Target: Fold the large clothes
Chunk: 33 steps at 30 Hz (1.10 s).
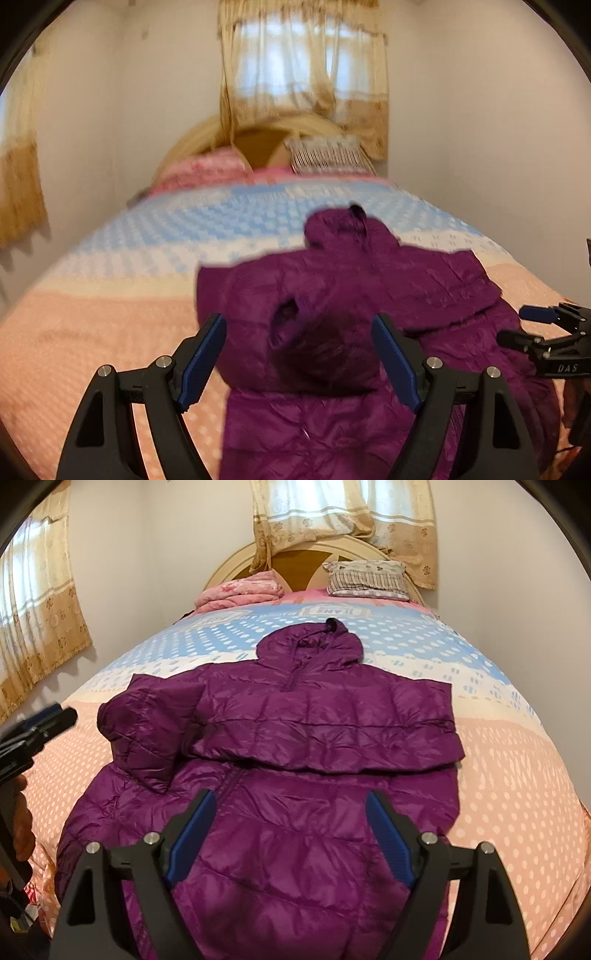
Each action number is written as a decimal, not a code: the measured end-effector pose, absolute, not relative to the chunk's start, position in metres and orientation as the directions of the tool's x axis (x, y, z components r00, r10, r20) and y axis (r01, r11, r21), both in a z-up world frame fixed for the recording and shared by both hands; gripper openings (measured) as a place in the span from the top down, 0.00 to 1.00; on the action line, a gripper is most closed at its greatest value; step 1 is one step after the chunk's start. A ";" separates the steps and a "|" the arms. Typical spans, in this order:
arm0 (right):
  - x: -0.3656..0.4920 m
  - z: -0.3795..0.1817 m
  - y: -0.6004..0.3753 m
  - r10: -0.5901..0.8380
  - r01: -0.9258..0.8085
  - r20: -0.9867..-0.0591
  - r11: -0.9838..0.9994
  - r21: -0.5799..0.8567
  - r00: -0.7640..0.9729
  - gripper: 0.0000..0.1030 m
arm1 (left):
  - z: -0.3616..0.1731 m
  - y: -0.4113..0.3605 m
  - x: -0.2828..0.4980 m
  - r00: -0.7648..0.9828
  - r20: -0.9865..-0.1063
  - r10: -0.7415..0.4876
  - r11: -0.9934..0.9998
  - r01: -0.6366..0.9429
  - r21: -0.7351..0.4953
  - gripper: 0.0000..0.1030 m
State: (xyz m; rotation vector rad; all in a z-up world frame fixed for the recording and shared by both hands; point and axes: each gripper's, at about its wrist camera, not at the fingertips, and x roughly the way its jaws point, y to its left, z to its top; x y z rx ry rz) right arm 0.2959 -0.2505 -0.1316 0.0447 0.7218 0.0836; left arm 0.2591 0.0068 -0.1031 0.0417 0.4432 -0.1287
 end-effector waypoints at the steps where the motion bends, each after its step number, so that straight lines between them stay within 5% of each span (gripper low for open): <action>1: 0.296 -0.129 -0.247 0.091 -0.065 -0.656 0.996 0.064 0.749 0.17 | -0.101 0.007 0.257 0.902 -0.419 -0.105 0.992 0.123 0.017 0.20; 5: 0.304 -0.114 -0.221 0.091 -0.094 -0.651 0.995 0.030 0.753 0.15 | -0.108 0.042 0.269 0.896 -0.439 0.071 0.997 -0.052 0.056 0.15; 10: 0.334 -0.099 -0.163 0.076 -0.136 -0.642 0.990 -0.045 0.763 0.09 | -0.150 0.094 0.297 0.770 -0.572 0.282 0.957 -0.272 0.106 0.15; 23: 0.401 -0.124 -0.064 0.012 -0.138 -0.704 0.983 -0.122 0.710 0.07 | -0.188 0.133 0.293 0.711 -0.655 0.256 0.944 -0.328 0.013 0.15; 26: 0.401 -0.137 -0.076 0.032 -0.168 -0.749 0.980 -0.106 0.662 0.51 | -0.193 0.140 0.291 0.707 -0.666 0.239 0.944 -0.329 -0.010 0.15; 27: 0.399 -0.139 -0.085 0.051 -0.174 -0.760 0.981 -0.082 0.648 0.79 | -0.194 0.142 0.291 0.705 -0.669 0.235 0.943 -0.331 -0.017 0.15; 28: 0.397 -0.138 -0.090 0.057 -0.174 -0.758 0.982 -0.075 0.650 0.88 | -0.195 0.143 0.291 0.701 -0.675 0.230 0.943 -0.333 -0.024 0.15; 33: 0.378 -0.124 -0.141 0.081 -0.149 -0.720 0.988 -0.031 0.689 0.92 | -0.195 0.143 0.291 0.703 -0.679 0.211 0.946 -0.322 -0.039 0.15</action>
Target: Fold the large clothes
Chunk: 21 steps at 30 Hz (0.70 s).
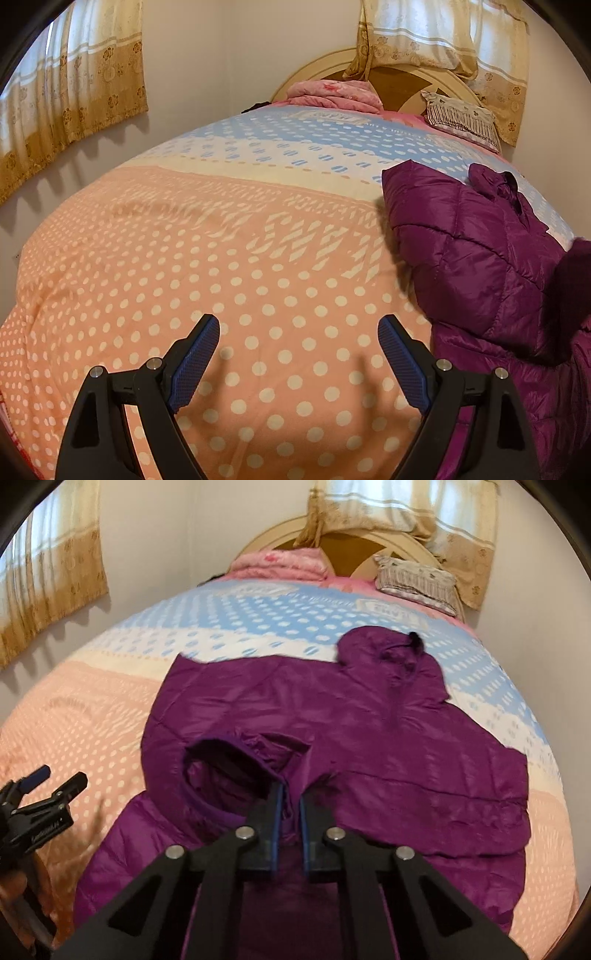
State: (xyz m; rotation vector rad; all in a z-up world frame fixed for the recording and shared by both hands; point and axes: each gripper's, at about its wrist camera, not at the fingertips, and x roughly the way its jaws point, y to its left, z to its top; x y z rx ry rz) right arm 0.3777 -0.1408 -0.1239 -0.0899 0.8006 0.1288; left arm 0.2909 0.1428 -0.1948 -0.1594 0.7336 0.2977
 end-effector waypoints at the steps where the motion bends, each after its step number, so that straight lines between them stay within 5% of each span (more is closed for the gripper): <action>1: 0.374 -0.122 -0.150 0.083 -0.143 -0.715 0.989 -0.024 0.694 0.93 | -0.194 0.142 0.291 0.705 -0.678 0.206 0.947 -0.318 -0.043 0.15; 17: 0.352 -0.131 -0.258 0.095 0.015 -0.706 0.989 0.148 0.702 0.94 | -0.187 0.124 0.301 0.707 -0.678 0.201 0.960 -0.280 -0.007 0.15; 18: 0.351 -0.130 -0.261 0.104 0.026 -0.697 0.985 0.173 0.709 0.82 | -0.186 0.124 0.301 0.711 -0.675 0.199 0.961 -0.278 -0.009 0.15; 19: 0.352 -0.127 -0.263 0.109 0.035 -0.693 0.981 0.191 0.713 0.45 | -0.184 0.124 0.302 0.713 -0.672 0.201 0.961 -0.278 -0.007 0.15; 21: 0.349 -0.124 -0.264 0.142 0.019 -0.659 0.973 0.231 0.739 0.00 | -0.180 0.125 0.304 0.720 -0.662 0.208 0.961 -0.276 0.001 0.15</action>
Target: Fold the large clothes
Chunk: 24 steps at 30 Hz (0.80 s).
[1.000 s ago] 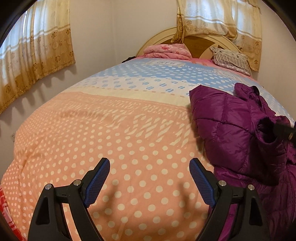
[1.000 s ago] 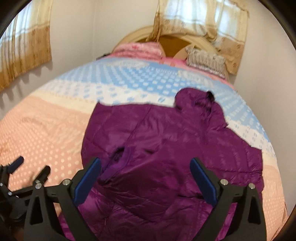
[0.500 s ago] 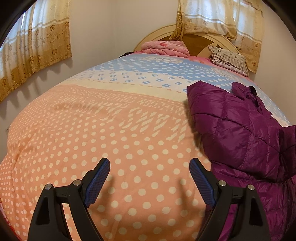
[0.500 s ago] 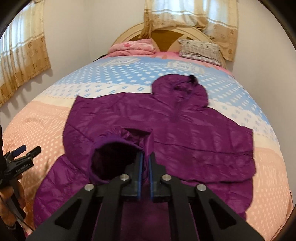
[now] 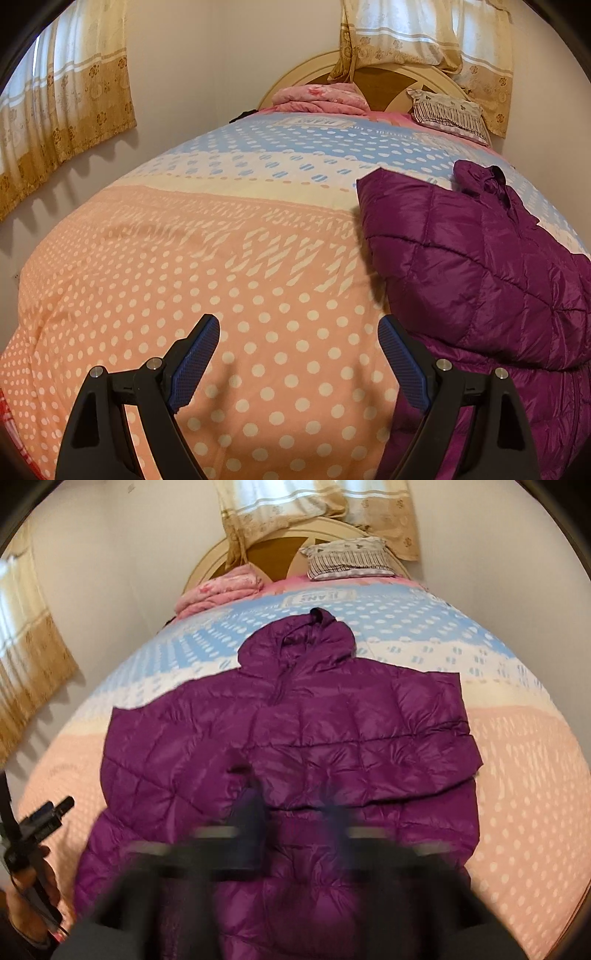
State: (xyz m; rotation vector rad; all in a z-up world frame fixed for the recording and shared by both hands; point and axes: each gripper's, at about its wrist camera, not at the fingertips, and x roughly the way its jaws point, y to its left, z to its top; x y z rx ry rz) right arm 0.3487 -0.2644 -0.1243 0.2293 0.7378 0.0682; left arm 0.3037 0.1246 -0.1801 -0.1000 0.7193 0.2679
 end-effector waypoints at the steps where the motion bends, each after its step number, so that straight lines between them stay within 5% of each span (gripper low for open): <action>1: 0.349 -0.122 -0.261 0.154 0.005 -0.647 0.971 0.238 0.747 0.01 | -0.179 0.125 0.304 0.722 -0.659 0.210 0.961 -0.276 0.004 0.15; 6: 0.368 -0.141 -0.240 0.267 -0.068 -0.684 0.951 0.303 0.679 0.09 | -0.179 0.128 0.315 0.715 -0.661 0.227 0.956 -0.294 0.009 0.15; 8: 0.380 -0.159 -0.232 0.310 -0.086 -0.725 0.941 0.328 0.615 0.51 | -0.179 0.127 0.318 0.713 -0.665 0.223 0.956 -0.293 0.007 0.15; 9: 0.381 -0.164 -0.229 0.303 -0.083 -0.737 0.944 0.321 0.604 0.97 | -0.179 0.125 0.318 0.714 -0.665 0.219 0.958 -0.287 0.008 0.15; 17: 0.329 -0.134 -0.268 0.222 -0.053 -0.665 0.963 0.264 0.713 0.94 | -0.178 0.124 0.317 0.721 -0.657 0.220 0.962 -0.271 0.025 0.15; 24: 0.306 -0.163 -0.303 0.169 0.035 -0.724 0.966 0.257 0.668 0.94 | -0.182 0.115 0.324 0.711 -0.669 0.218 0.966 -0.255 0.044 0.15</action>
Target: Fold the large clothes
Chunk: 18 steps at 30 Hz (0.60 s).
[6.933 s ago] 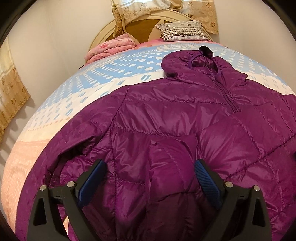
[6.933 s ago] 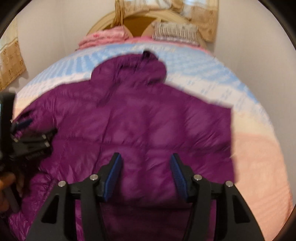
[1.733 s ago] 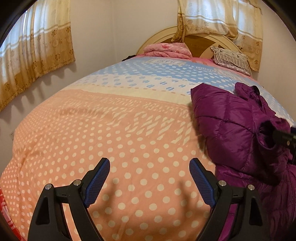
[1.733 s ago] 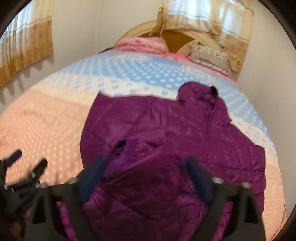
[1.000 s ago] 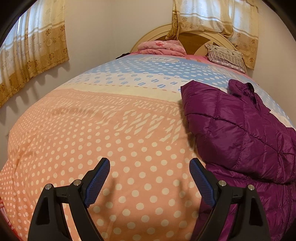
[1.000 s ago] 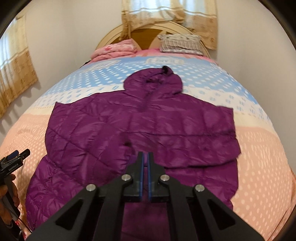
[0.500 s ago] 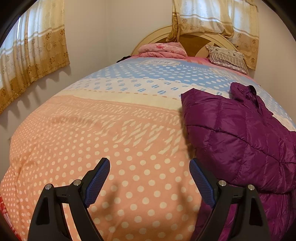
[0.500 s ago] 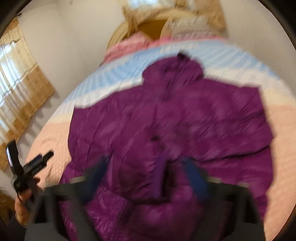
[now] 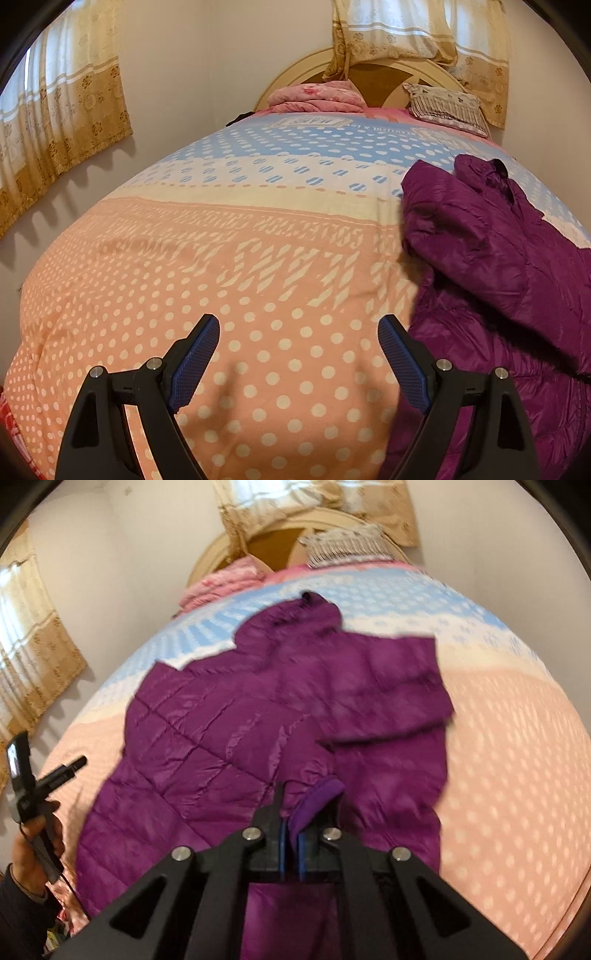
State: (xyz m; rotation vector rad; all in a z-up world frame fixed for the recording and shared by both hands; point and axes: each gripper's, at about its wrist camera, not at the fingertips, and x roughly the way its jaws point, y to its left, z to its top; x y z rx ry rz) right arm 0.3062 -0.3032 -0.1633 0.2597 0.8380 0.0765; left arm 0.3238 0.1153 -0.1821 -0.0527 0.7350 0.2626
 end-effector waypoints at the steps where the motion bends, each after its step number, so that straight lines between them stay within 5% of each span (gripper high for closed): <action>1: 0.307 -0.168 -0.306 0.161 0.049 -0.728 0.965 0.258 0.666 0.94 | -0.182 0.112 0.324 0.712 -0.668 0.214 0.968 -0.248 0.046 0.15; 8: 0.322 -0.180 -0.325 0.122 0.115 -0.750 0.960 0.256 0.650 0.87 | -0.168 0.084 0.338 0.734 -0.647 0.205 0.977 -0.189 0.094 0.15; 9: 0.320 -0.178 -0.327 0.119 0.123 -0.753 0.958 0.257 0.647 0.74 | -0.164 0.079 0.341 0.739 -0.643 0.199 0.979 -0.181 0.095 0.15; 10: 0.316 -0.176 -0.329 0.108 0.133 -0.747 0.958 0.255 0.656 0.47 | -0.161 0.076 0.344 0.744 -0.639 0.194 0.980 -0.174 0.095 0.15; 12: 0.303 -0.160 -0.336 0.018 0.192 -0.714 0.958 0.212 0.700 0.31 | -0.148 0.066 0.354 0.768 -0.613 0.185 0.983 -0.156 0.101 0.15; 18: 0.311 -0.121 -0.317 -0.006 0.154 -0.649 0.973 0.172 0.761 0.49 | -0.127 0.025 0.394 0.829 -0.553 0.091 0.995 -0.059 0.075 0.15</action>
